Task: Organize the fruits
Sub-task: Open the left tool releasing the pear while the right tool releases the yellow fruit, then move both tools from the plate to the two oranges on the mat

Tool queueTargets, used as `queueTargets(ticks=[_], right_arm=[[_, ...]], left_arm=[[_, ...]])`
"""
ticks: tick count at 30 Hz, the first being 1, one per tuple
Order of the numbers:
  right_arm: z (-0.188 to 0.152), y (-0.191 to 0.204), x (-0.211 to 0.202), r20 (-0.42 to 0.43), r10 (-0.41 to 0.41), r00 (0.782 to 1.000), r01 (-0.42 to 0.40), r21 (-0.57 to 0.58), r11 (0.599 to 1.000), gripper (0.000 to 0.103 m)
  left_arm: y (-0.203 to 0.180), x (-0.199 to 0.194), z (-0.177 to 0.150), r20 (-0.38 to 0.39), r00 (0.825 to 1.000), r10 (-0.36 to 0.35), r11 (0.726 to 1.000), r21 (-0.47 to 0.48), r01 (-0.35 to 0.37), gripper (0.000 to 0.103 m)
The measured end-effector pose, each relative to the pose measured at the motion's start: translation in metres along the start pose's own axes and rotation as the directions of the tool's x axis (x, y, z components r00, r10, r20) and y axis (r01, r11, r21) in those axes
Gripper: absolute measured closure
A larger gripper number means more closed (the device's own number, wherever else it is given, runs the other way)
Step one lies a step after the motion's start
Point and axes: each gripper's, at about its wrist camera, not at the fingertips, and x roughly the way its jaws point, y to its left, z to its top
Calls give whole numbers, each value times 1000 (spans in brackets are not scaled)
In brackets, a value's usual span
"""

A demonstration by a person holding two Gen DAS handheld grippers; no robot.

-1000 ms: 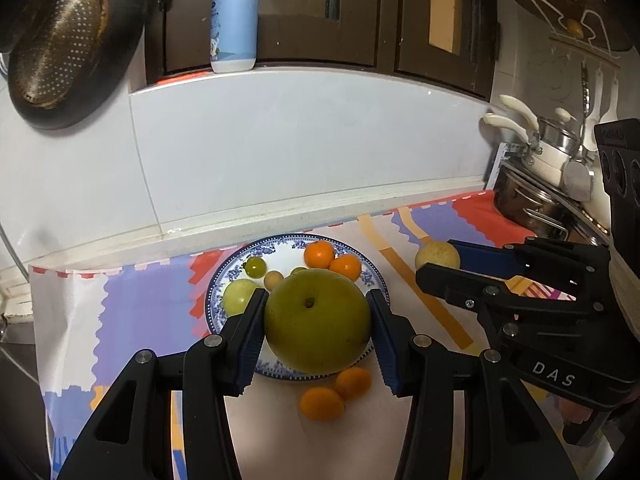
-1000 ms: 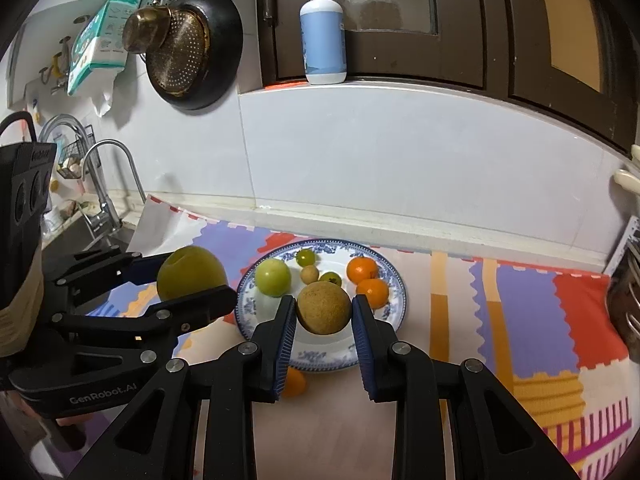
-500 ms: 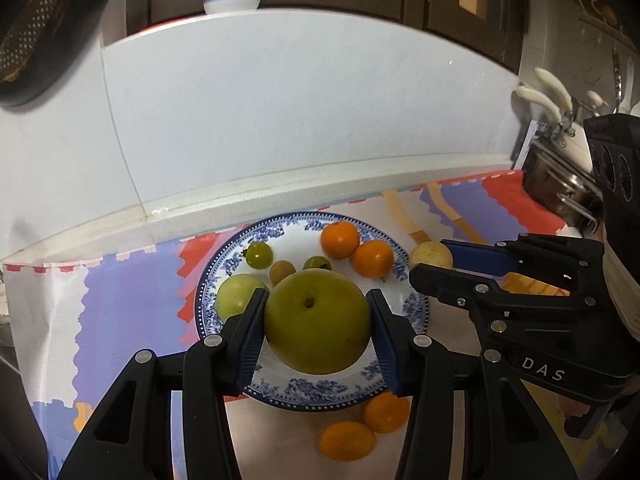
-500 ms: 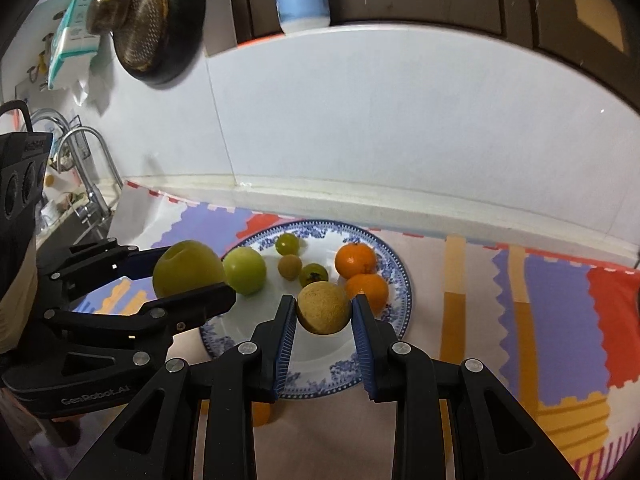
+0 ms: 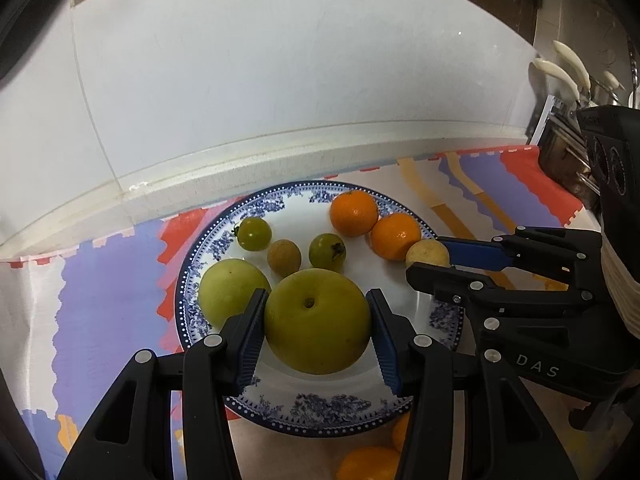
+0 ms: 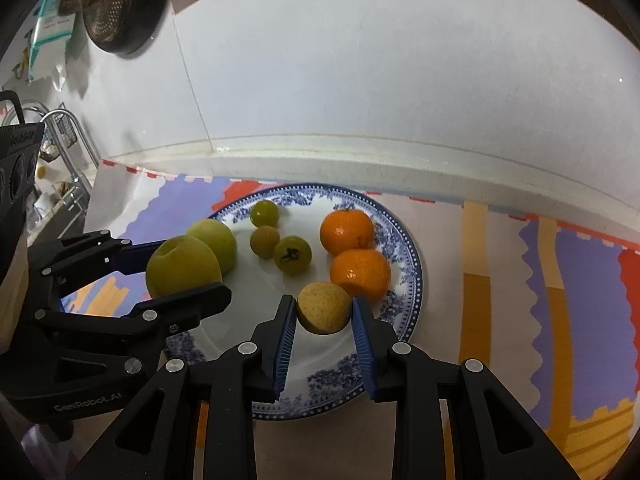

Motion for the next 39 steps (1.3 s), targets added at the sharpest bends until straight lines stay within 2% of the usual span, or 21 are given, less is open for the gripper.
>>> queueTargets(ticks=[3, 6, 8, 10, 14, 22, 23, 25, 30, 33, 39], right_arm=[[0, -2, 4, -2, -6, 1000, 6, 5, 1000, 73], [1, -2, 5, -2, -3, 1000, 3, 7, 1000, 73], [1, -2, 6, -8, -1, 1000, 1, 8, 1000, 71], [2, -3, 5, -12, 1, 1000, 0, 15, 1000, 64], [1, -3, -4, 2, -15, 1000, 15, 27, 1000, 64], [0, 11, -42, 79, -51, 996, 51, -1, 999, 64], [0, 13, -48, 91, -55, 994, 55, -3, 998, 62], [-1, 17, -61, 119, -64, 991, 65, -5, 998, 53], [-4, 29, -87, 168, -84, 982, 89, -24, 996, 52], [-8, 34, -100, 186, -99, 978, 106, -30, 994, 46], [-18, 45, -110, 191, -99, 976, 111, -52, 992, 46]], left_arm=[[1, 5, 0, -12, 1000, -1, 1000, 0, 1, 54], [1, 1, 2, 17, 1000, 10, 1000, 8, -10, 53], [1, -3, 5, 33, 999, 19, 1000, 11, -19, 48], [1, -9, 6, 45, 999, 26, 1000, 15, -27, 48], [-2, -25, 2, 71, 996, 48, 998, 34, -51, 46], [-7, -70, -6, 144, 986, 88, 996, 22, -92, 35], [-7, -75, -7, 153, 984, 88, 996, 19, -92, 34], [-9, -86, -9, 170, 981, 89, 996, 12, -92, 30], [-14, -109, -17, 212, 971, 112, 993, 13, -117, 24], [-15, -120, -23, 223, 968, 119, 992, 9, -124, 23], [-19, -132, -40, 223, 965, 136, 990, 17, -143, 22]])
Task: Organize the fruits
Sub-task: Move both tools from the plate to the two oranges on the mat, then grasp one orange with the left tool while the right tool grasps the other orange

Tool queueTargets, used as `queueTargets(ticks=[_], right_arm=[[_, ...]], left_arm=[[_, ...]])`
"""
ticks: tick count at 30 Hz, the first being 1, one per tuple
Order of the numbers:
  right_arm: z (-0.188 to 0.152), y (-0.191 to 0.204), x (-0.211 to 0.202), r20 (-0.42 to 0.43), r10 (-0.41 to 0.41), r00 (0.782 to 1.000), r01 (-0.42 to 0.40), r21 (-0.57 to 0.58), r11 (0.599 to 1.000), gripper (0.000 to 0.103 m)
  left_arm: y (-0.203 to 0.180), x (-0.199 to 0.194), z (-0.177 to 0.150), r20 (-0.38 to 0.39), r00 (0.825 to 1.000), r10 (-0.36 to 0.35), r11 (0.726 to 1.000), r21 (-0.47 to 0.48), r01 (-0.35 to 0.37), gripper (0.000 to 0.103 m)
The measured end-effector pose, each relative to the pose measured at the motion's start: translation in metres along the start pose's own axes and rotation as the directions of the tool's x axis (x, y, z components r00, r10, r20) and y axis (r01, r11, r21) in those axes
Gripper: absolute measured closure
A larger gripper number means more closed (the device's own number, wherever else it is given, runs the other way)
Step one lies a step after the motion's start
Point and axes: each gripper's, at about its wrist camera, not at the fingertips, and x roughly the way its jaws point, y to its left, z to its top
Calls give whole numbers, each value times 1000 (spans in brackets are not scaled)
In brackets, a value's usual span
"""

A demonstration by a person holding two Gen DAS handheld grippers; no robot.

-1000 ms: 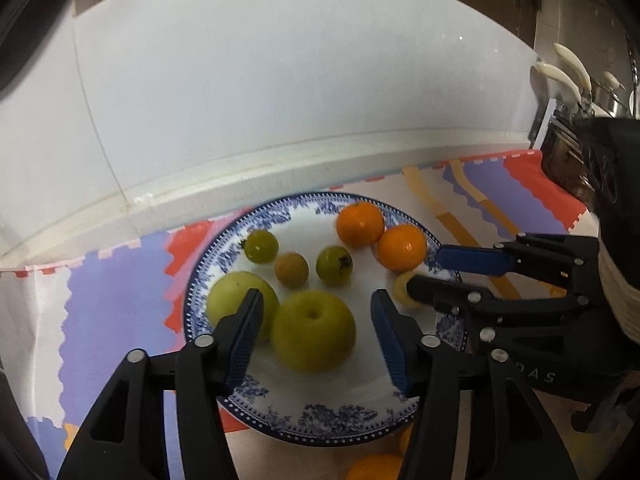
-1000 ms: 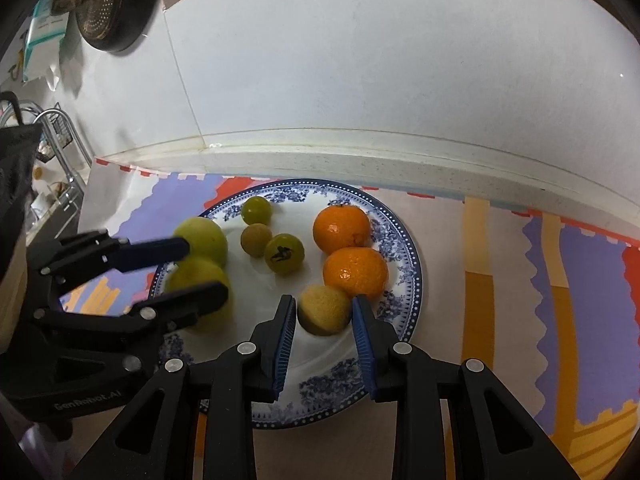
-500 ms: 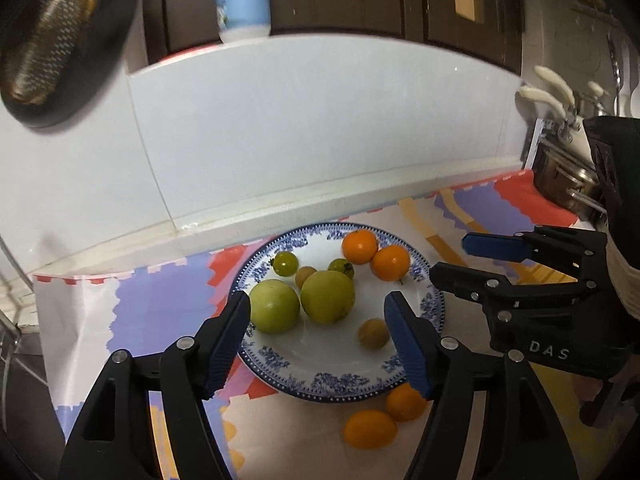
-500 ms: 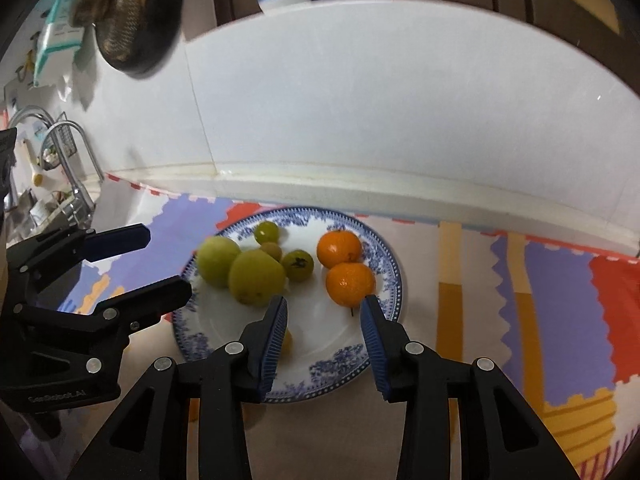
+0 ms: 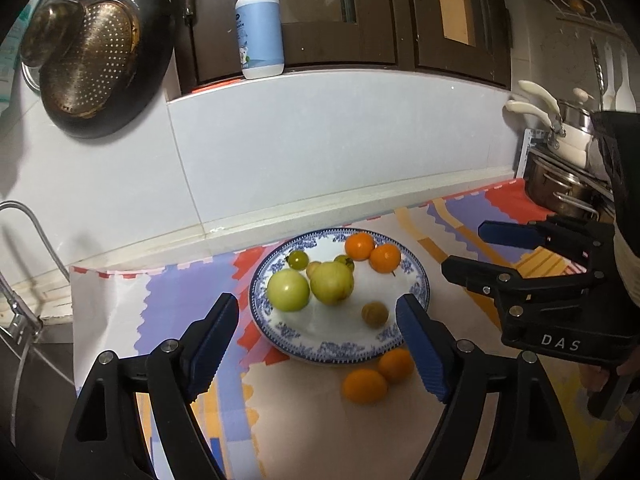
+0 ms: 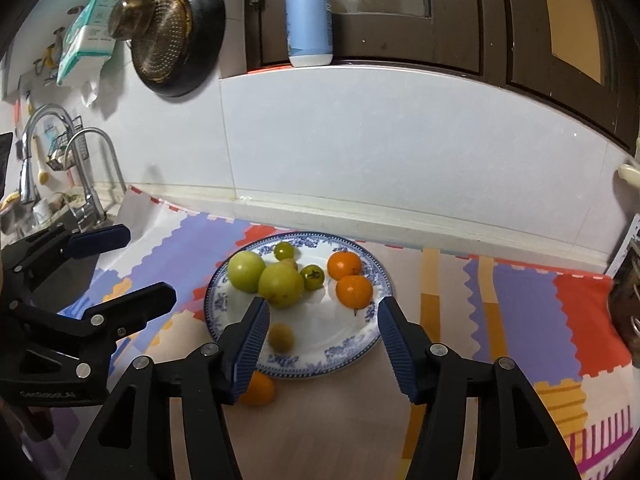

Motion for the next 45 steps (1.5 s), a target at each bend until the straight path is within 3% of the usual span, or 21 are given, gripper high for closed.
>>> queueTargets(ticks=[10, 24, 29, 34, 45], right_arm=[[-18, 24, -7, -23, 38, 999, -41, -135, 990, 46], [-48, 45, 21, -152, 119, 981, -160, -302, 940, 46], [-58, 51, 34, -192, 122, 974, -188, -375, 908, 47], [-64, 51, 47, -221, 122, 968, -206, -411, 888, 54], [-69, 55, 63, -256, 135, 957, -241, -446, 862, 62]], left_arm=[[-9, -9, -24, 4, 1000, 12, 996, 91, -12, 22], [-21, 19, -52, -80, 992, -102, 974, 194, 116, 25], [-18, 39, -58, -135, 982, -130, 971, 184, 154, 34], [-19, 56, -63, -183, 968, -174, 963, 175, 206, 41], [-17, 75, -64, -226, 946, -234, 954, 133, 268, 49]])
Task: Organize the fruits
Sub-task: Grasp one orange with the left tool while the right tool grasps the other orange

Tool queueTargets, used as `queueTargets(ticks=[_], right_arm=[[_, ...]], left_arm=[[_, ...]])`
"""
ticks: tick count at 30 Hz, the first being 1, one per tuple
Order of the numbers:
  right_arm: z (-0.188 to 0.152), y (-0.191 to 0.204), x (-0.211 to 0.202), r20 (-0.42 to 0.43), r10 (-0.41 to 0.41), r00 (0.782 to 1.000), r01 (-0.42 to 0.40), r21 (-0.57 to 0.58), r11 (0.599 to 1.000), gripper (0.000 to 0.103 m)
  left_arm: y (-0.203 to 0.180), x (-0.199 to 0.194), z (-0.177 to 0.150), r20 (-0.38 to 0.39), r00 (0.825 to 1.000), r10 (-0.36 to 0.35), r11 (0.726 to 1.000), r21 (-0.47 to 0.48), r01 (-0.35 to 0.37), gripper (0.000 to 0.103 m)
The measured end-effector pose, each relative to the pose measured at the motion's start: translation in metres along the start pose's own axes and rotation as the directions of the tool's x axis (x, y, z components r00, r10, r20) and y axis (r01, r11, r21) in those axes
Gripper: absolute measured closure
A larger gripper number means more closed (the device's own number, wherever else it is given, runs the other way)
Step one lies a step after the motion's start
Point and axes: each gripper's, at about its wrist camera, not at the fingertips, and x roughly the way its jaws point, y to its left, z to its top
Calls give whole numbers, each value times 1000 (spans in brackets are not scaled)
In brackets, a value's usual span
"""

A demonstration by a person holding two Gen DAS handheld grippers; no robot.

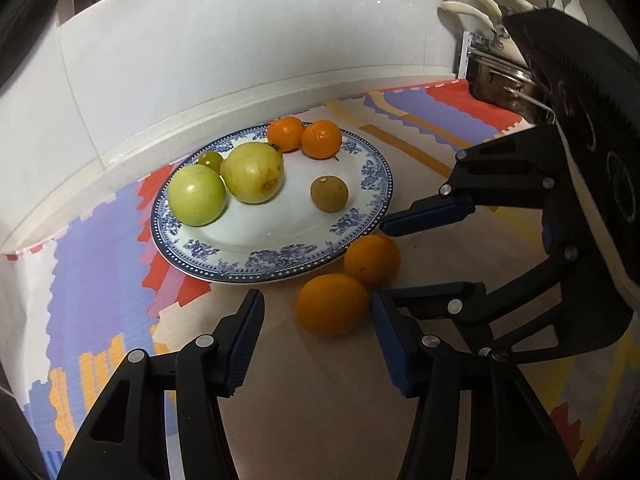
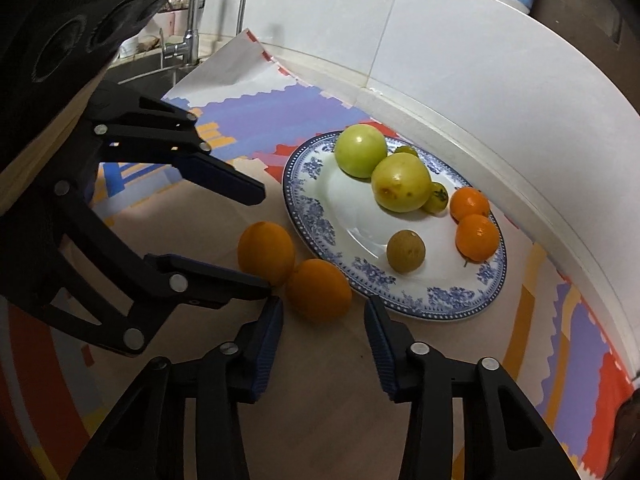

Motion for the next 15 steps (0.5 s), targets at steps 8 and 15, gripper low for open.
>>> queueTargets(ticks=[8, 15], right_arm=[[2, 0, 3, 9, 17, 1000, -17, 13, 1000, 69], [0, -1, -1, 21, 26, 999, -28, 78, 997, 69]], left_arm=[[6, 2, -2, -10, 999, -43, 998, -48, 42, 65], [8, -6, -4, -14, 1000, -25, 994, -108, 23, 66]])
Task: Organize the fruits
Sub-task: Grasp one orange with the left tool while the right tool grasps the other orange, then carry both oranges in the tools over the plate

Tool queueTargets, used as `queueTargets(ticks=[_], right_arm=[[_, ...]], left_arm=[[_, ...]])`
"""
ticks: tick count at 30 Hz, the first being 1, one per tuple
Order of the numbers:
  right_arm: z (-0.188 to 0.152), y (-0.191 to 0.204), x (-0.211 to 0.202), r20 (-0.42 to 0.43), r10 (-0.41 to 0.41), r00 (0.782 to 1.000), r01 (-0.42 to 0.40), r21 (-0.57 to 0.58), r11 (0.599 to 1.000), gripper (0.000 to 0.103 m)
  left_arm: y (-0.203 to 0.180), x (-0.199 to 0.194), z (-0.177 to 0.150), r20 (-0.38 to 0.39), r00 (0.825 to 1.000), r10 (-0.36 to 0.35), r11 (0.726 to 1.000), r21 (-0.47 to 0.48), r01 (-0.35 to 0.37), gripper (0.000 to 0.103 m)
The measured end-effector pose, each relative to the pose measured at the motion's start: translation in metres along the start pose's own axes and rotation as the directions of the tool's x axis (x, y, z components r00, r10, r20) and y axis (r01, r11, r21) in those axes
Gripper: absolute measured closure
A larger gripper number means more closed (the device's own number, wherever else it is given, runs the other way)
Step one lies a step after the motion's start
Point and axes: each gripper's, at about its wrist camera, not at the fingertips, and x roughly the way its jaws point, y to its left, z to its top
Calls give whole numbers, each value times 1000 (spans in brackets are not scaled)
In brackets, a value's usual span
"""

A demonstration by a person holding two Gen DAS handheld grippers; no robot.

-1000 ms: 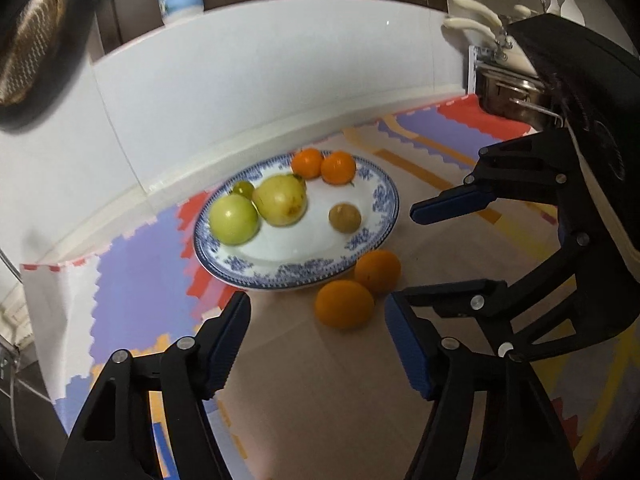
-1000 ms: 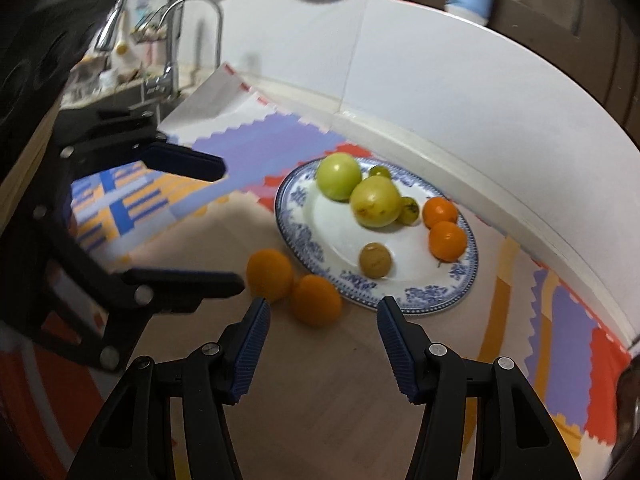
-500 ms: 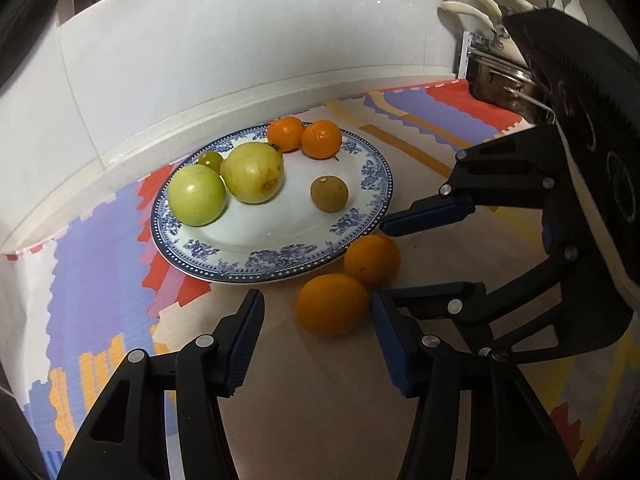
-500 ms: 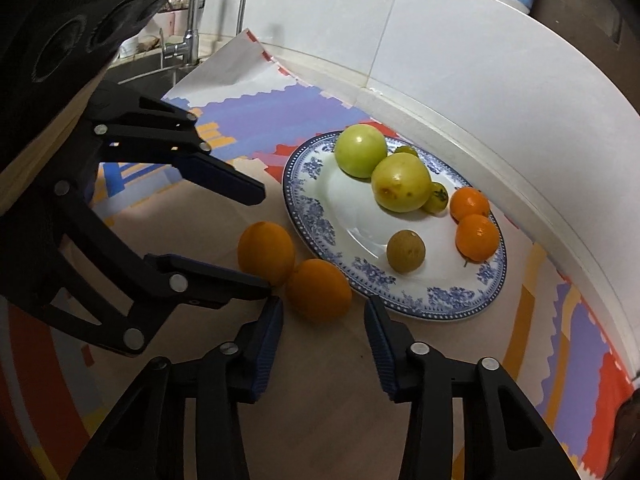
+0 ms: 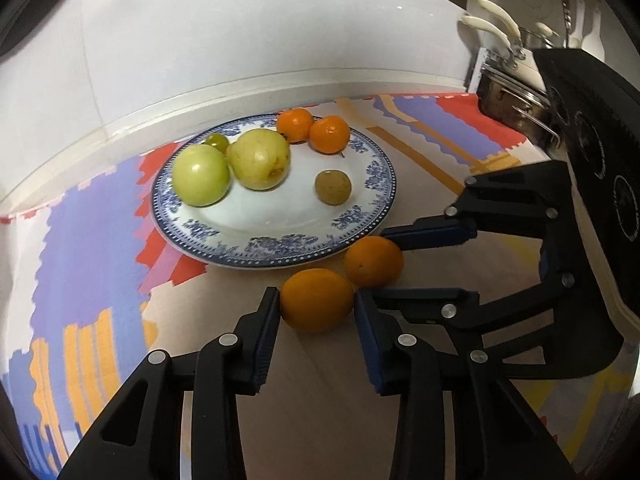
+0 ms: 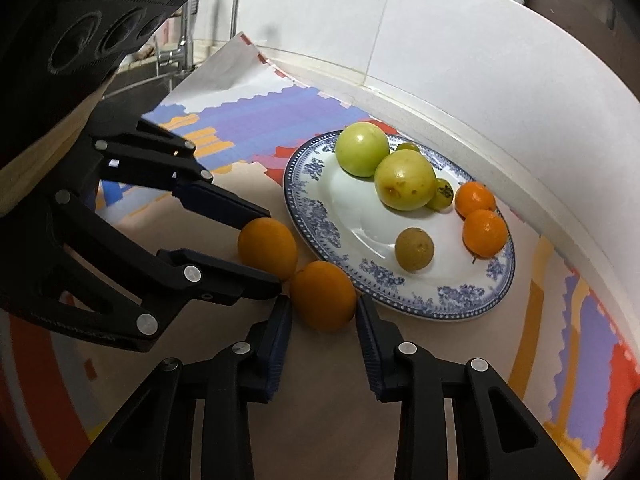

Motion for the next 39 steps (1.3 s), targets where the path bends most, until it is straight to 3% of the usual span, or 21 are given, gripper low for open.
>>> queueTargets(ticks=[19, 39], right_arm=[[-5, 7, -53, 66, -80, 995, 62, 240, 969, 69], [2, 14, -110, 146, -213, 966, 140, 397, 907, 69]], left_arm=[[-7, -59, -8, 104, 992, 74, 991, -120, -61, 66], [-12, -113, 0, 218, 966, 138, 980, -170, -102, 66]])
